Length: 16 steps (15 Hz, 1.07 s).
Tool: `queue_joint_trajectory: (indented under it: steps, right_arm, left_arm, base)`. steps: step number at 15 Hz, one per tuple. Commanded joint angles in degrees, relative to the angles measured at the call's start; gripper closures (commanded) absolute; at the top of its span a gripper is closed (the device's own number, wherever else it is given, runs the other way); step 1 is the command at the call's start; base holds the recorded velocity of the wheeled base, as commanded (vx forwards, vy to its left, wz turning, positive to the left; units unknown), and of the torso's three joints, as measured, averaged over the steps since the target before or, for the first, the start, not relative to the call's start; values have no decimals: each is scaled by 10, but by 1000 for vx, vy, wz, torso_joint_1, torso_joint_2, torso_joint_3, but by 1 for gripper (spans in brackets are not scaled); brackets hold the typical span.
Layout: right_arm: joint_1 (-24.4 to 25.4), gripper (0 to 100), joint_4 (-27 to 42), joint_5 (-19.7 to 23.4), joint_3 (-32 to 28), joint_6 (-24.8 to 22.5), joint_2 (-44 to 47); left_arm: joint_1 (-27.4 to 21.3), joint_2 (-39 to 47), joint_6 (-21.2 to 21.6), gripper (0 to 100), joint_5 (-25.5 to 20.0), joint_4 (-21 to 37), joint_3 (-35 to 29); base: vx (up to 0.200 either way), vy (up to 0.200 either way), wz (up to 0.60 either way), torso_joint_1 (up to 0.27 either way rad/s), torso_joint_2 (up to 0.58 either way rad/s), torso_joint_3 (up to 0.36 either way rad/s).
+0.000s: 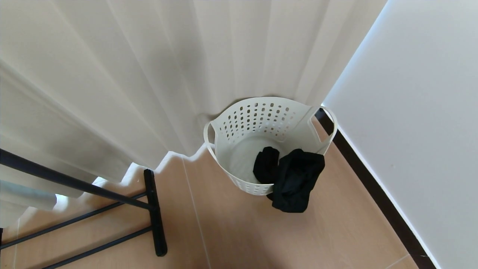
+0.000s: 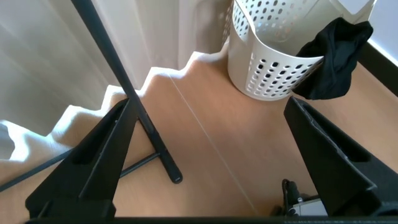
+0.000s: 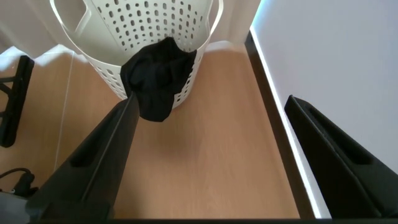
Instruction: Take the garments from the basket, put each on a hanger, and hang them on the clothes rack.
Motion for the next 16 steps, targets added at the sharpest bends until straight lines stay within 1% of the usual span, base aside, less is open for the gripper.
queue_joint_trajectory:
  steps: [1, 4, 6, 8, 9, 10, 11, 12, 13, 14, 15, 16]
  right_arm:
    - [0, 0, 0, 1, 0, -2, 0]
    - [0, 0, 3, -4, 0, 2, 0]
    - [0, 0, 14, -7, 0, 2, 10]
    - [43, 0, 13, 23, -7, -24, 134]
    - [68, 0, 7, 25, -33, -25, 195]
    - [100, 0, 3, 25, -72, -30, 272]
    - [123, 0, 4, 25, -108, -48, 335]
    - [136, 0, 4, 24, -127, -74, 374]
    - [155, 0, 4, 16, -173, -146, 470]
    - [163, 0, 4, 7, -204, -186, 532]
    - [186, 0, 3, -4, -236, -215, 593]
    - [204, 0, 3, -23, -262, -225, 634]
  left_arm:
    - [-1, 0, 0, 0, 0, 0, 0]
    - [-1, 0, 2, 0, -1, -1, 0]
    - [-1, 0, 0, 0, 1, -1, 0]
    - [-1, 0, 0, 0, 1, -1, 0]
    - [-1, 0, 0, 0, 1, -1, 0]
    - [-1, 0, 0, 0, 1, -1, 0]
    - [-1, 0, 0, 0, 1, -1, 0]
    - [-1, 0, 0, 0, 1, -1, 0]
    - [0, 0, 0, 0, 1, -2, 0]
    - [0, 0, 0, 0, 1, -2, 0]
    - [0, 0, 1, 0, 1, -2, 0]
    - [-1, 0, 0, 0, 1, -2, 0]
  base:
    - [0, 0, 0, 12, 2, -207]
    - [0, 0, 0, -1, -1, -173]
    - [0, 0, 0, 1, 1, -40]
    - [0, 0, 0, 0, 0, 0]
    - [0, 0, 0, 0, 0, 0]
    - [0, 0, 0, 0, 0, 0]
    - [0, 0, 0, 0, 0, 0]
    - [0, 0, 0, 0, 0, 0]
    - [0, 0, 0, 0, 0, 0]
    - [0, 0, 0, 0, 0, 0]
    - [0, 0, 0, 0, 0, 0]
    - [0, 0, 0, 0, 0, 0]
